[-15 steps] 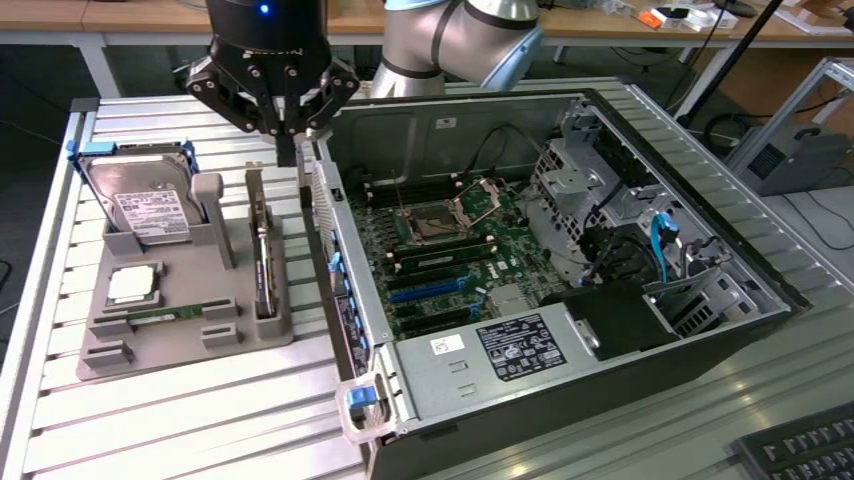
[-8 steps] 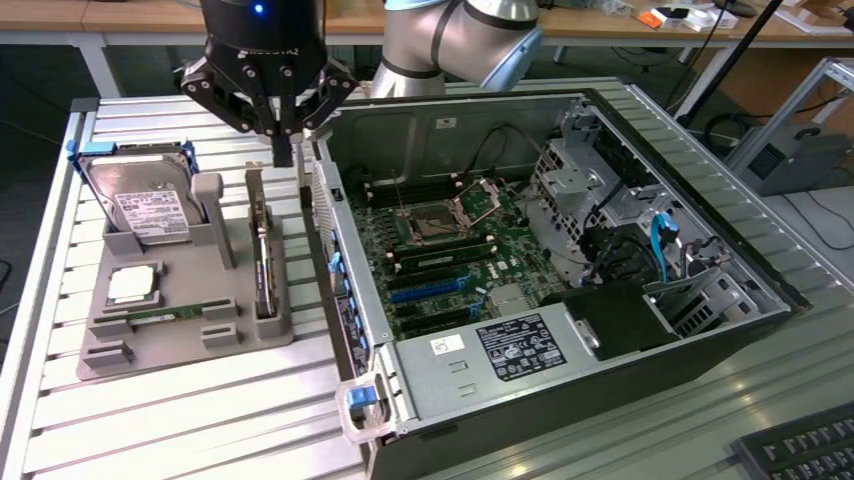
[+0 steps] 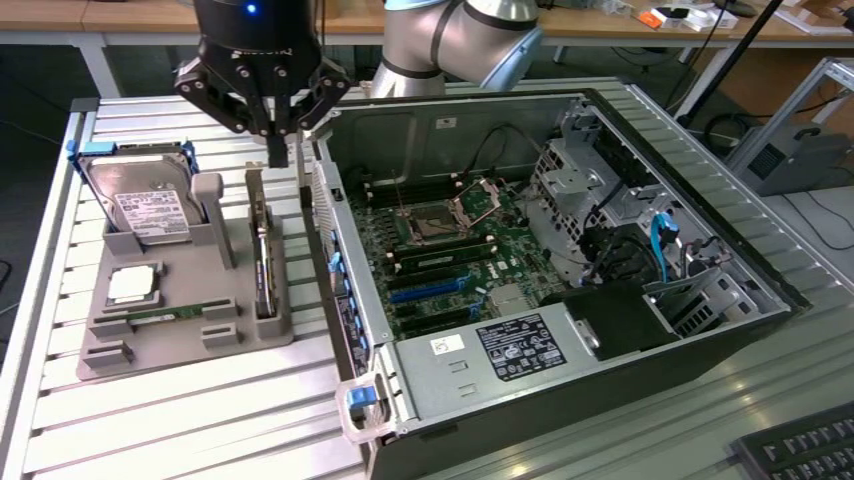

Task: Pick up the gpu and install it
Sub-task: 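Reach for the gpu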

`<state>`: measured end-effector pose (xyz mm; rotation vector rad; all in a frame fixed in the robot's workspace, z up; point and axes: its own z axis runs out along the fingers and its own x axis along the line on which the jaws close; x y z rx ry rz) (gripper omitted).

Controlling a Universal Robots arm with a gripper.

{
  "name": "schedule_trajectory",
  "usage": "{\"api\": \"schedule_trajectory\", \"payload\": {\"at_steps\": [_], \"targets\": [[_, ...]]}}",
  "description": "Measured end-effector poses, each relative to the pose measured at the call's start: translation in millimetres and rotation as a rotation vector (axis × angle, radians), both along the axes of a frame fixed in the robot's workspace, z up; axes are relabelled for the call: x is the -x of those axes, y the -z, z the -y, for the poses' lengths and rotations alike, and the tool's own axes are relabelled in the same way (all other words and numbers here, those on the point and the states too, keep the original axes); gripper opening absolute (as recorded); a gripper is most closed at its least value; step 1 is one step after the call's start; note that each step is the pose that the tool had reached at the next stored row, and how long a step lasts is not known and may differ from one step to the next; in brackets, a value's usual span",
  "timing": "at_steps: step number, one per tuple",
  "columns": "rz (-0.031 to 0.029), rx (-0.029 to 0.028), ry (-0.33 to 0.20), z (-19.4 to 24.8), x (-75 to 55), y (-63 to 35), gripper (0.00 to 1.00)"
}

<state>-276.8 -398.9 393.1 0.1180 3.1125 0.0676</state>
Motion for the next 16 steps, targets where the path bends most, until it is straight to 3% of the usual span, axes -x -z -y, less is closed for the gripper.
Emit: {"api": "schedule_trajectory", "payload": {"at_steps": [16], "targets": [[0.0, 0.0, 0.0, 0.0, 9.2, 0.0, 0.11]]}}
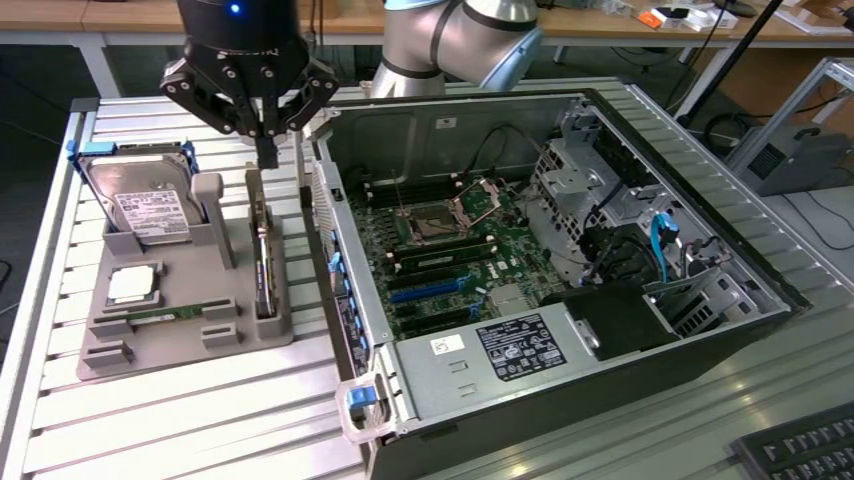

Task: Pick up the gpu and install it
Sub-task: 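Reach for the gpu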

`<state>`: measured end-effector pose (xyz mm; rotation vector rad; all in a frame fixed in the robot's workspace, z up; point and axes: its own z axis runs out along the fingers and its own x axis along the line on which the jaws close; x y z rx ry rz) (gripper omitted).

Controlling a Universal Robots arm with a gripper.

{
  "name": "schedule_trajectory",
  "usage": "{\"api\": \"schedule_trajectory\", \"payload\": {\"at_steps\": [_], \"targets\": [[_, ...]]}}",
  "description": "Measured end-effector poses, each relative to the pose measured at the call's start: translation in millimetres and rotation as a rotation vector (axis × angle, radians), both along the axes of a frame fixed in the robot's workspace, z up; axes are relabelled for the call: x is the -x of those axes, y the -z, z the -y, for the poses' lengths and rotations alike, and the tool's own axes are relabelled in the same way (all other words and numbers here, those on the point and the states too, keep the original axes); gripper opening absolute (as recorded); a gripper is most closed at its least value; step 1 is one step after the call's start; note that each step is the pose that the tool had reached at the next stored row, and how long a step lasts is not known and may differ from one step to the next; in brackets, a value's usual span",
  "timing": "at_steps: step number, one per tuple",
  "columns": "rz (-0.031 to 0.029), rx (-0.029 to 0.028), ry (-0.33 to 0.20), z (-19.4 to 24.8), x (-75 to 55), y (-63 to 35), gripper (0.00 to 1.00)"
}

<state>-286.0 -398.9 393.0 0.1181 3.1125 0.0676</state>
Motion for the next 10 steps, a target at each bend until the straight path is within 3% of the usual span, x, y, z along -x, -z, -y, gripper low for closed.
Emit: {"api": "schedule_trajectory", "payload": {"at_steps": [10], "targets": [[0.0, 0.0, 0.0, 0.0, 6.3, 0.0, 0.11]]}}
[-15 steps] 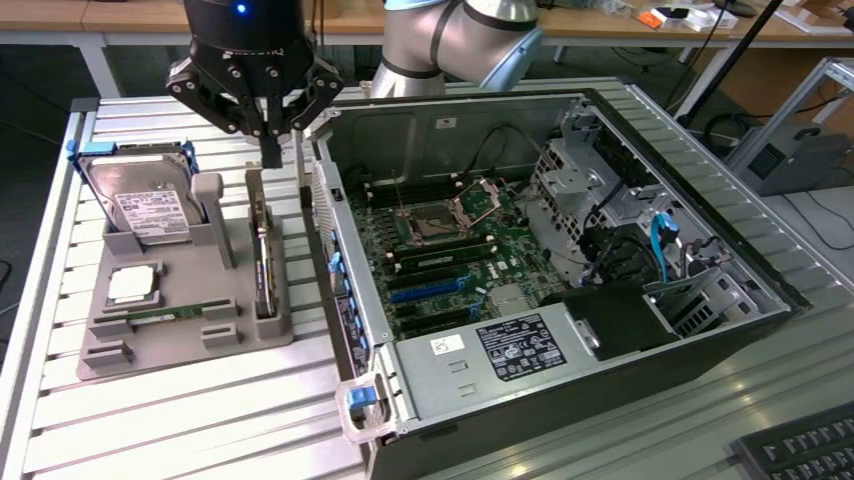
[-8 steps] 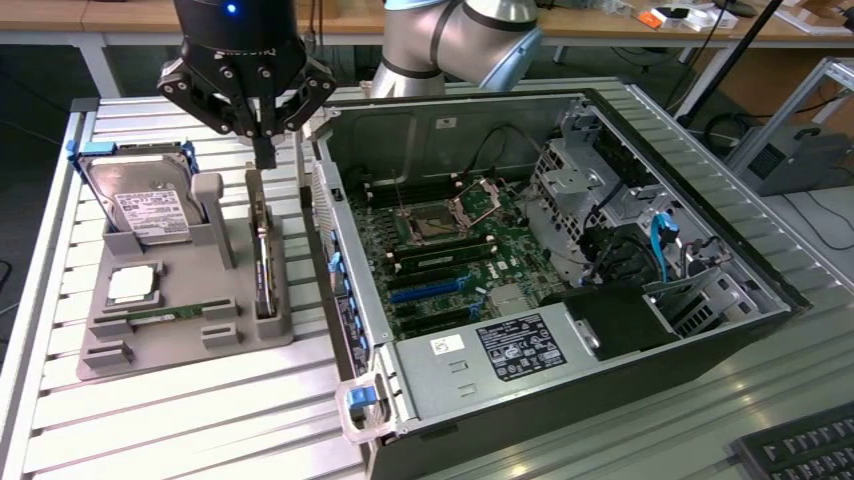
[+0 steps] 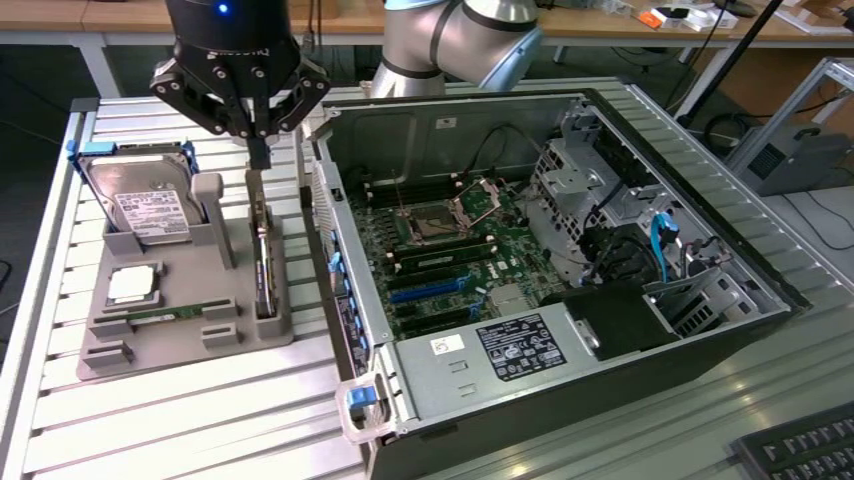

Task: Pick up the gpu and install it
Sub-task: 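Reach for the gpu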

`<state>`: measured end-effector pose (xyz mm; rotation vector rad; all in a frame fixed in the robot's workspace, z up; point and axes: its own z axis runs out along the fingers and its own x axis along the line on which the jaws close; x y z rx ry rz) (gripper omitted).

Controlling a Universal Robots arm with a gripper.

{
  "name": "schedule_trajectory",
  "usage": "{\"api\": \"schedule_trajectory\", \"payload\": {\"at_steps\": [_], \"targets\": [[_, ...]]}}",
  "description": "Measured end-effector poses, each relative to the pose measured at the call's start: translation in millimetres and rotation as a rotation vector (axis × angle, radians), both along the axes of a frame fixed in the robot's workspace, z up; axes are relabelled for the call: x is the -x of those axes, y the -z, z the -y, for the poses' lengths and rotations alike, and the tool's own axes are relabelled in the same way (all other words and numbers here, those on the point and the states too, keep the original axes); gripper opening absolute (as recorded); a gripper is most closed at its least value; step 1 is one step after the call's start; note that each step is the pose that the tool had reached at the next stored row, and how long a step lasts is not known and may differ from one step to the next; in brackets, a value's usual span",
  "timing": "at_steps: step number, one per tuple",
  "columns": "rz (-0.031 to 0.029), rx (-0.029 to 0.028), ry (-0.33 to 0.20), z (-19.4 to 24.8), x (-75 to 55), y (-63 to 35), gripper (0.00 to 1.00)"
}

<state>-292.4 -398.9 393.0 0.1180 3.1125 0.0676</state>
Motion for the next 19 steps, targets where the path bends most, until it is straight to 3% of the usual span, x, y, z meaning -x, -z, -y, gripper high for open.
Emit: {"api": "schedule_trajectory", "payload": {"at_steps": [19], "targets": [[-0.0001, 0.0001, 0.0, 0.0, 11.0, 0.0, 0.11]]}}
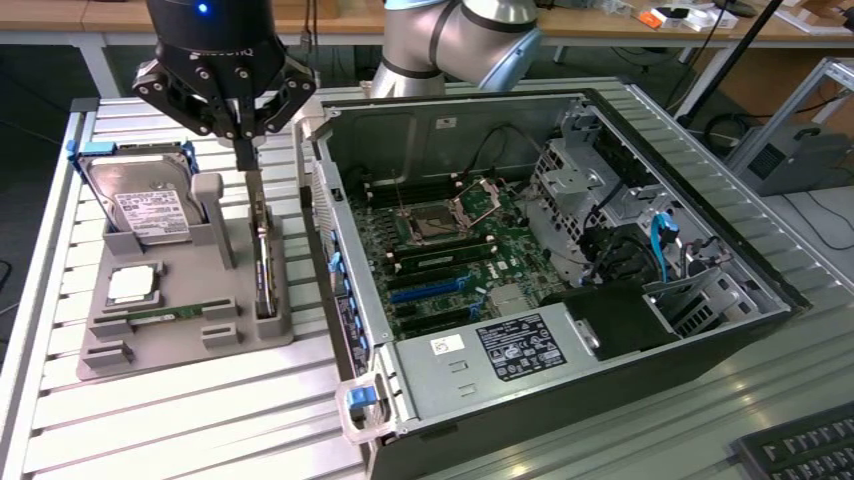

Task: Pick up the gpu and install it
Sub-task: 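Reach for the gpu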

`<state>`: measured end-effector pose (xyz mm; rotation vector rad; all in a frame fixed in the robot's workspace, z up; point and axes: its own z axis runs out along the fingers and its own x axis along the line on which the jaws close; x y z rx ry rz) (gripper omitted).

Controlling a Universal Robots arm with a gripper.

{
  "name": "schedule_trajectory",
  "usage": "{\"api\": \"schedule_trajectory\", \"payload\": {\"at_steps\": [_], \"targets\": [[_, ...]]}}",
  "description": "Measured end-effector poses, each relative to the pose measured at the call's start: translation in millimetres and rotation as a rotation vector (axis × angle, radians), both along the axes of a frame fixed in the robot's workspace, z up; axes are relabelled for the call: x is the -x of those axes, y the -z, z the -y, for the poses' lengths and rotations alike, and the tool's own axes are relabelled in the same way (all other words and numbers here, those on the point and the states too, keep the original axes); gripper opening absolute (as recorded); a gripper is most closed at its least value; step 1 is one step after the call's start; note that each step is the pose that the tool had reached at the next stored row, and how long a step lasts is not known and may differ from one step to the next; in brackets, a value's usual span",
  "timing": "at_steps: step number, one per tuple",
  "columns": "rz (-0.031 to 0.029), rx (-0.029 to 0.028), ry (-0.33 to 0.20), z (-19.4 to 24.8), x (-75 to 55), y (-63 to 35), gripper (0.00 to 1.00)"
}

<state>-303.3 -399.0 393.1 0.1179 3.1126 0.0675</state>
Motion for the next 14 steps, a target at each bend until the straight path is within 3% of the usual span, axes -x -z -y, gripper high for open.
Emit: {"api": "schedule_trajectory", "payload": {"at_steps": [8, 14], "targets": [[0.0001, -0.0001, 0.0, 0.0, 3.8, 0.0, 0.11], [0.0, 0.0, 0.0, 0.0, 13.9, 0.1, 0.11]]}}
